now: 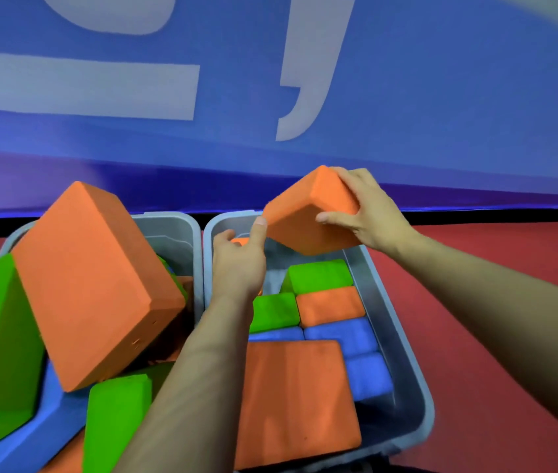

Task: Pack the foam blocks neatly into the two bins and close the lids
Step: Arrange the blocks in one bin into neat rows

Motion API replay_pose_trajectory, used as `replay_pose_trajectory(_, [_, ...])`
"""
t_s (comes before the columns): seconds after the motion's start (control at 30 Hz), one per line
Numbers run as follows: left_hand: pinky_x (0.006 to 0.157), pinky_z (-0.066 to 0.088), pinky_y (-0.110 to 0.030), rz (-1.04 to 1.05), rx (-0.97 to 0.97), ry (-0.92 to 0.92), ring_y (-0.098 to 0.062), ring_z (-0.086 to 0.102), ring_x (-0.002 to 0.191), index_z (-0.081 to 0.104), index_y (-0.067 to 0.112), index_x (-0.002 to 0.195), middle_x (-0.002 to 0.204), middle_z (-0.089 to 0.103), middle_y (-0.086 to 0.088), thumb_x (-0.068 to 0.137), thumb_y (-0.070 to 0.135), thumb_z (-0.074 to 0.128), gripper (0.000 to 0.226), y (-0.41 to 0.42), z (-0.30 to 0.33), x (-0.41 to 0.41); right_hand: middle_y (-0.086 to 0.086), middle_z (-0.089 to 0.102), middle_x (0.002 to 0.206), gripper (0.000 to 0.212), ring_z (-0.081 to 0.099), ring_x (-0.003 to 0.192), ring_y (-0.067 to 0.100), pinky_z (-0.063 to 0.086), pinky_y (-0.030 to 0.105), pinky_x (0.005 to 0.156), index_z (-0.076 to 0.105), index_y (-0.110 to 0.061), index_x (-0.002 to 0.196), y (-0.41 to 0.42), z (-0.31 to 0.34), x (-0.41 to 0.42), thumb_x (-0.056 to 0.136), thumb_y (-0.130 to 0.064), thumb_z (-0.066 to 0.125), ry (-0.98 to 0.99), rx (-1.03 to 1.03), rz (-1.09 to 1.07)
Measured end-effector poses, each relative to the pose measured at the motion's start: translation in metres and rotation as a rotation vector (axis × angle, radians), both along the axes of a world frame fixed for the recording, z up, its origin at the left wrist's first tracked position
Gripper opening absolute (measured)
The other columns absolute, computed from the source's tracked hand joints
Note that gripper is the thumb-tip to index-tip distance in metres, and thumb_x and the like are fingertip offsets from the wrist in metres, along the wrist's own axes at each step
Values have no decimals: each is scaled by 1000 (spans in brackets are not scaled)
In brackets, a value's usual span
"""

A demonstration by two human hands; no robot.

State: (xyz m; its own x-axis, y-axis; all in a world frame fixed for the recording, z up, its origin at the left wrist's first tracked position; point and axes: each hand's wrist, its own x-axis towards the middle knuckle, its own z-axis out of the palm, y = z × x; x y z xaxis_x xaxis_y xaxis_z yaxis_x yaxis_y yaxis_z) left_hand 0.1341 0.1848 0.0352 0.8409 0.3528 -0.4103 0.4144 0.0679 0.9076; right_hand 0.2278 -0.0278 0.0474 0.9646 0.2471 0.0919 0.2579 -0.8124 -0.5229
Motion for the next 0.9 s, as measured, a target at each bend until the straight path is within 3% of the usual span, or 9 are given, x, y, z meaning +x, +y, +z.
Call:
replay_pose_trajectory(0.1, [88, 31, -23, -8, -7, 5, -14, 49, 110, 37, 11, 154, 126, 55, 2, 100, 50, 56, 69, 2, -3, 0, -1, 46, 142, 93, 50, 125, 27, 35, 44, 108, 35, -30, 154, -4, 0, 24, 78, -63, 75, -5, -236, 109])
replay_pose_trajectory(0.2, [103, 37, -30, 36, -39, 29, -20, 52, 129, 42, 11, 151, 144, 54, -2, 97, 54, 59, 70, 7, -12, 3, -1, 49, 145, 92, 49, 127, 29, 34, 45, 108, 37, -31, 153, -6, -4, 44, 77, -64, 76, 34, -308, 175])
replay_pose_trajectory(0.27, [110, 44, -41, 65, -107, 24, -24, 59, 125, 49, 13, 146, 136, 62, -3, 87, 66, 64, 80, 10, -14, 5, -2, 50, 148, 90, 49, 128, 29, 34, 45, 108, 38, -31, 151, -6, -11, 55, 77, -63, 77, 60, -343, 202])
replay_pose_trajectory(0.37, [103, 51, -53, 100, -157, 10, -29, 67, 115, 54, 16, 139, 122, 71, -5, 57, 85, 62, 108, 16, -30, 14, 0, 51, 146, 88, 49, 128, 29, 33, 45, 108, 37, -34, 152, -3, -27, 70, 79, -66, 73, 62, -419, 246])
replay_pose_trajectory(0.47, [105, 50, -56, 92, -151, 10, -32, 64, 120, 56, 15, 139, 127, 69, -9, 54, 88, 60, 112, 18, -35, 18, -2, 46, 151, 87, 43, 136, 27, 25, 45, 111, 31, -38, 156, -1, -50, 80, 82, -67, 67, 82, -533, 291])
replay_pose_trajectory(0.63, [108, 46, -61, 74, -143, 14, -38, 58, 129, 53, 11, 141, 141, 59, -18, 57, 88, 58, 114, 20, -34, 17, -3, 35, 159, 86, 27, 149, 24, 7, 59, 120, 24, -39, 159, 2, -94, 87, 87, -57, 68, 206, -546, 310])
replay_pose_trajectory(0.77, [110, 43, -59, 52, -93, 15, -37, 55, 132, 53, 7, 141, 143, 57, -18, 59, 86, 55, 113, 21, -31, 14, 6, 33, 160, 88, 32, 146, 32, 24, 48, 121, 20, -30, 161, -7, -141, 85, 91, -50, 69, 307, -528, 342])
replay_pose_trajectory(0.9, [111, 38, -61, 46, -85, 5, -42, 48, 135, 49, 0, 142, 145, 51, -25, 62, 84, 54, 116, 20, -33, 16, 7, 30, 162, 77, 30, 148, 31, 25, 44, 121, 17, -29, 162, -7, -175, 81, 99, -61, 47, 286, -557, 293])
